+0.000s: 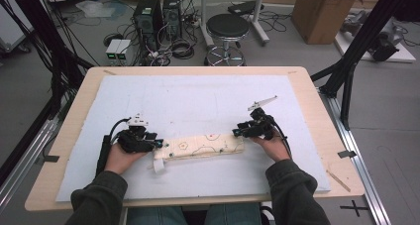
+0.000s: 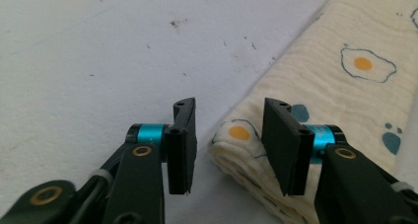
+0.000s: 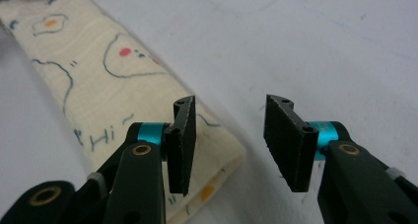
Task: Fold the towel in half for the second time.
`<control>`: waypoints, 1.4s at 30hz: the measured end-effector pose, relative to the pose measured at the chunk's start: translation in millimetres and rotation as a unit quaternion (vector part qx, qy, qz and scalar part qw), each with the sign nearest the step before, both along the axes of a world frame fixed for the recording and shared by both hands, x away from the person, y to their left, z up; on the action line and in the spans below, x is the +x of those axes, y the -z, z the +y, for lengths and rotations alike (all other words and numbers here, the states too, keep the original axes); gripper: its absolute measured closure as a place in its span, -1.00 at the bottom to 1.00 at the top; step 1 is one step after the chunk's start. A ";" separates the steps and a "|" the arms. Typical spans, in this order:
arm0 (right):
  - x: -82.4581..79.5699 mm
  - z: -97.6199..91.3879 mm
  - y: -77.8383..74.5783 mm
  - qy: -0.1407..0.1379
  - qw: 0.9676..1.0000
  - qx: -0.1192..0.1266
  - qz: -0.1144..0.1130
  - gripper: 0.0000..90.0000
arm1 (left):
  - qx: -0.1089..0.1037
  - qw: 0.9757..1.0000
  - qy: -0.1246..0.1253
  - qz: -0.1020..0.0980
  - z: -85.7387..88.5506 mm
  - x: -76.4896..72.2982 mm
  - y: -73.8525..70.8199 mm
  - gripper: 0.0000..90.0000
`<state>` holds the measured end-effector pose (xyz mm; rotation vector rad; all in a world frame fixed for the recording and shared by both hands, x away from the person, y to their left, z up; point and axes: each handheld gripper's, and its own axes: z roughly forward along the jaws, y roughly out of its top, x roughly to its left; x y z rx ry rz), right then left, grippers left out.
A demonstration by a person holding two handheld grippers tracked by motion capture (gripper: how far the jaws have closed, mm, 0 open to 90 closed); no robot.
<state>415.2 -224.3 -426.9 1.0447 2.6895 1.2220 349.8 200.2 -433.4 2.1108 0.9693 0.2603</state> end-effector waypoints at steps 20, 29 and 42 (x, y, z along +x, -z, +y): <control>-8.0 -1.2 2.7 -0.035 0.999 0.001 0.020 0.77 | 0.002 1.000 0.013 -0.010 -3.1 0.6 -3.6 0.83; -7.2 -3.3 -10.1 -0.021 1.000 0.000 -0.002 0.78 | -0.006 0.999 -0.022 -0.032 -6.6 15.5 -13.7 0.83; 12.4 -7.8 -14.6 0.026 1.000 -0.001 -0.018 0.79 | 0.000 0.998 -0.053 -0.044 -15.1 46.8 -19.0 0.83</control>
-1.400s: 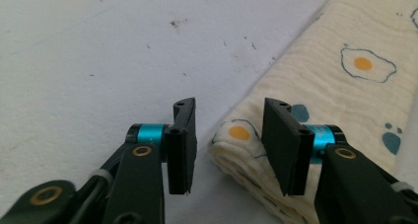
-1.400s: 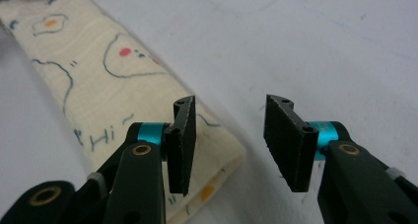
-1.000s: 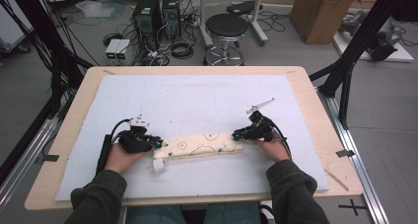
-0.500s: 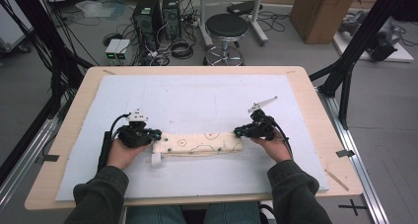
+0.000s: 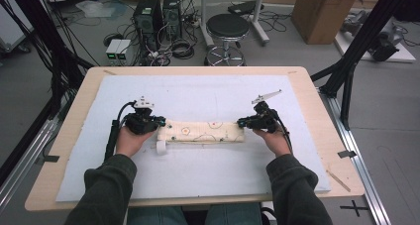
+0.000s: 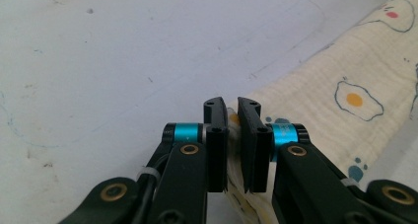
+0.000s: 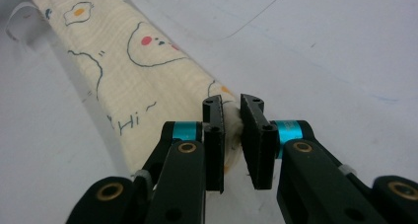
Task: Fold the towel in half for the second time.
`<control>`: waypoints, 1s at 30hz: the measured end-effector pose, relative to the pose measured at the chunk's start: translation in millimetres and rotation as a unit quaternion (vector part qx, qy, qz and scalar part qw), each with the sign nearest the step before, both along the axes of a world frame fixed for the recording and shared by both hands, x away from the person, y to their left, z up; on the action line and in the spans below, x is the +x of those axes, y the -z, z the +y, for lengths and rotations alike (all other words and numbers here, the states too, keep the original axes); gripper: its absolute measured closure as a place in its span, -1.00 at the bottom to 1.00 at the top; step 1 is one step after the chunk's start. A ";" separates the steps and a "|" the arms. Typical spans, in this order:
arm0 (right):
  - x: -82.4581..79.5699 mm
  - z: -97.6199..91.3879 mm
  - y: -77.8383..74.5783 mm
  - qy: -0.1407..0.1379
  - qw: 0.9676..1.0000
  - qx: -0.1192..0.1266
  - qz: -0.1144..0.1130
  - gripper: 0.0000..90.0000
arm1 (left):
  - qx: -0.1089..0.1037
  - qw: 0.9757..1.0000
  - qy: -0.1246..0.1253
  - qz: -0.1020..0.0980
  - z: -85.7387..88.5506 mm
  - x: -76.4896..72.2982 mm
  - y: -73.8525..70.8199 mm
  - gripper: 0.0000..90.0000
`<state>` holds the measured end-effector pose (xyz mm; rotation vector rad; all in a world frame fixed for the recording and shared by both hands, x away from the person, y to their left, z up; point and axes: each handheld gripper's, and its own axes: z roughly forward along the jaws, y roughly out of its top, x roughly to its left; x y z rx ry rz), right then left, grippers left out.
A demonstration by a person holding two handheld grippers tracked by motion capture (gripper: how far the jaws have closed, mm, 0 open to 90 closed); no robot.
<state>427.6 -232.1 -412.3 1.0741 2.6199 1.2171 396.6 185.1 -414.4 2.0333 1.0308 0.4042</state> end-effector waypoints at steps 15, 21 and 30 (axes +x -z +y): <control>19.2 1.5 10.7 0.040 0.999 -0.004 -0.004 0.77 | 0.014 1.000 -0.023 0.003 -6.4 23.0 7.1 0.81; 22.8 5.8 15.9 0.049 0.999 -0.013 -0.010 0.76 | 0.021 0.999 -0.024 0.005 -5.2 23.7 8.7 0.81; 26.3 11.0 20.6 0.061 0.998 -0.001 -0.012 0.76 | 0.025 0.999 -0.034 0.005 0.6 25.3 8.4 0.82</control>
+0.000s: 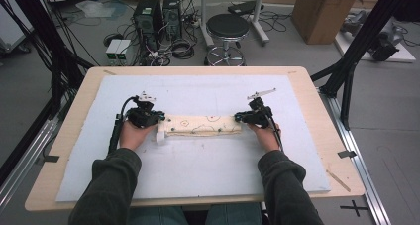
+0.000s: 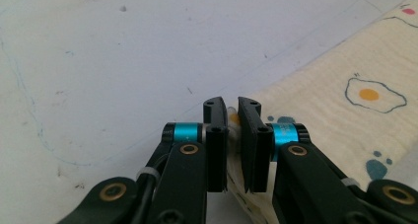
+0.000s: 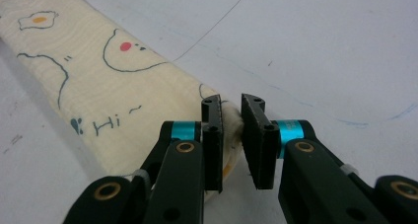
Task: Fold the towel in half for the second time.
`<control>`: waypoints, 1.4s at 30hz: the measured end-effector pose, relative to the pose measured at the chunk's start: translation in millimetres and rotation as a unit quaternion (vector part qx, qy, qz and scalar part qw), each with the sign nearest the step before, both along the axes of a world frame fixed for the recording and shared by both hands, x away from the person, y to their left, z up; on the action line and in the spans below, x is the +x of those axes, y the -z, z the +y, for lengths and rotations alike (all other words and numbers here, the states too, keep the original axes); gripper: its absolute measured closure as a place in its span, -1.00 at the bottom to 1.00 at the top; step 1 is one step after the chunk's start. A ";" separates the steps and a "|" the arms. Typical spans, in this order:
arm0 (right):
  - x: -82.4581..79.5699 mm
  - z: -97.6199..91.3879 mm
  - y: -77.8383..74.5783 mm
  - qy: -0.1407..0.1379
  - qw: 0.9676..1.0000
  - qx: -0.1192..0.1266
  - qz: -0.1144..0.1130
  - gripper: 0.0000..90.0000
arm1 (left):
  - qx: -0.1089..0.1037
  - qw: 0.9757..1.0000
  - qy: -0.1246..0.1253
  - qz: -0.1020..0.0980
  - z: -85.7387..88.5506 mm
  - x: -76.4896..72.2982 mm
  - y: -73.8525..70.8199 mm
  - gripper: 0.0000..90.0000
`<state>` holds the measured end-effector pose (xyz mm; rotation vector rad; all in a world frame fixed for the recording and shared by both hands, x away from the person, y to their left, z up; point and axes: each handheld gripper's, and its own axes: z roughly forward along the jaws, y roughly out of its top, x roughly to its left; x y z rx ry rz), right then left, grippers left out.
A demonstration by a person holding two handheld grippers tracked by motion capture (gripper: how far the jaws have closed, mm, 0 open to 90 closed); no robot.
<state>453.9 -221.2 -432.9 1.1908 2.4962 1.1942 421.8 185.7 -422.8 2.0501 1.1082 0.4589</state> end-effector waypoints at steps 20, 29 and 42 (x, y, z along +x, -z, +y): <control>-2.8 -15.2 -24.6 0.028 0.998 0.055 -0.014 0.13 | -0.070 0.997 -0.003 -0.018 16.7 -10.2 -16.7 0.16; -12.2 -18.2 -34.5 0.026 0.997 0.064 -0.024 -0.15 | -0.086 0.996 0.019 -0.028 16.8 -23.6 -29.3 0.00; -23.4 -18.6 -45.0 0.022 0.996 0.073 -0.035 -0.41 | -0.089 0.995 0.031 -0.045 16.8 -37.3 -41.2 -0.10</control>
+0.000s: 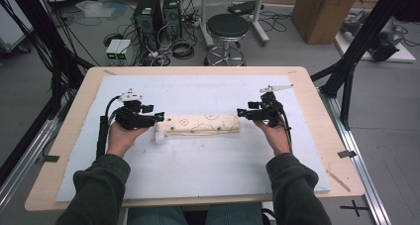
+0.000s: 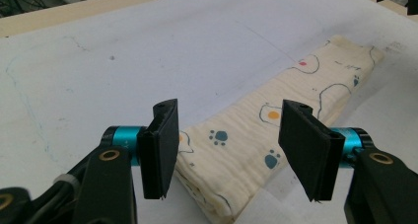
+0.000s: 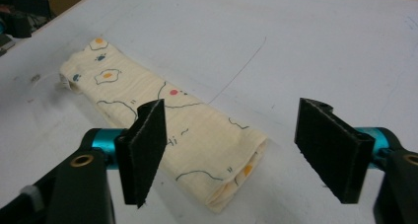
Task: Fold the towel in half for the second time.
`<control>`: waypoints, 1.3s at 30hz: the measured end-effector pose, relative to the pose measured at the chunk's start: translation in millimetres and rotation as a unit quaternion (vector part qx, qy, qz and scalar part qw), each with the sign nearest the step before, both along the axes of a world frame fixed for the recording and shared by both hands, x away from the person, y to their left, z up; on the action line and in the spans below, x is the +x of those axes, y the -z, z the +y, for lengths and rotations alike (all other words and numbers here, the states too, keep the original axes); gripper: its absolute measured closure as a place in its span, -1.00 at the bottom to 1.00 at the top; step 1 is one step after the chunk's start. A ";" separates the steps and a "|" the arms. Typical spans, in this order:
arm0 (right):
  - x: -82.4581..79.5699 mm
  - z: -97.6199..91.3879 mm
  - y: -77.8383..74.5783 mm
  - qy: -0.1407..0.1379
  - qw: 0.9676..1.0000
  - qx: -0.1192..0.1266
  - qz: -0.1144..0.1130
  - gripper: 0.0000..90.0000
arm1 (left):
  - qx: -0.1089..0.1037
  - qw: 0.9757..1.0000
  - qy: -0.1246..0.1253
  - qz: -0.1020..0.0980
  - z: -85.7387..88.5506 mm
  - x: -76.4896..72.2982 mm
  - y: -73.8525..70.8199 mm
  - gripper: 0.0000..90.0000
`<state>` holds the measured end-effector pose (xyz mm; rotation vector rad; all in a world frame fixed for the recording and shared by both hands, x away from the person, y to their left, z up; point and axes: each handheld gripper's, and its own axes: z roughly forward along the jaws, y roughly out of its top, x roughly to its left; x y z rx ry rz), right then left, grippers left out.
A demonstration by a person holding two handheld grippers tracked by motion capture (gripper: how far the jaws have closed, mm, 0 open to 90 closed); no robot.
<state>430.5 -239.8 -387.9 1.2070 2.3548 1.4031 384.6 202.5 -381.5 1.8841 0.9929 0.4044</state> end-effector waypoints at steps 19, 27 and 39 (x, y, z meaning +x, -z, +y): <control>-13.9 2.8 -4.9 -0.010 1.000 -0.013 -0.020 -0.64 | 0.003 1.000 0.001 -0.007 9.7 -17.5 -3.2 -0.23; -20.3 -1.9 -4.2 -0.009 1.000 -0.014 -0.026 -0.64 | 0.008 1.000 0.010 -0.018 9.9 -27.1 -6.3 -0.24; -30.5 -5.4 -11.1 -0.013 0.999 -0.013 -0.036 -0.67 | 0.013 0.999 0.019 -0.034 8.7 -40.0 -12.1 -0.26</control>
